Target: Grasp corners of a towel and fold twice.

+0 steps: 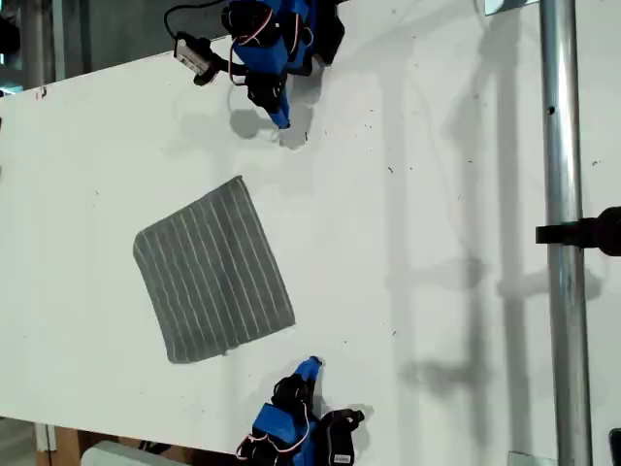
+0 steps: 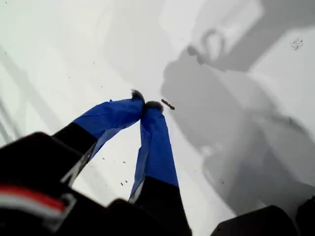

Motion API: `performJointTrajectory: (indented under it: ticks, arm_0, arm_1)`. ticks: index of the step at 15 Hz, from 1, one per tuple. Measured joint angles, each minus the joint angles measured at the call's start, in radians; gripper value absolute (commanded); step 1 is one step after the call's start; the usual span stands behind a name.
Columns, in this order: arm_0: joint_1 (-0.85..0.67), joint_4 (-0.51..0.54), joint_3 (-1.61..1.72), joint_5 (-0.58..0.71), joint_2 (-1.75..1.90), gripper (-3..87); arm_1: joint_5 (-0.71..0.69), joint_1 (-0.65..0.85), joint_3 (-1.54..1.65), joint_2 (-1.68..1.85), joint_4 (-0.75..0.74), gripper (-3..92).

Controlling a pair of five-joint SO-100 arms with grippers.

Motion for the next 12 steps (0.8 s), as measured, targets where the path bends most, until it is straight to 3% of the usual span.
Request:
performJointTrajectory:
  ticks: [9,12]
  arm_0:
    - [0.012,0.0,0.0,-0.018,0.0,-2.8]
    - [0.014,0.0,0.0,-0.018,0.0,-2.8]
  arm_1:
    - [-0.011,-0.026,-0.006,-0.006,0.0,-0.3]
    - [-0.213,0.025,-0.204,-0.233,-0.049,1.8]
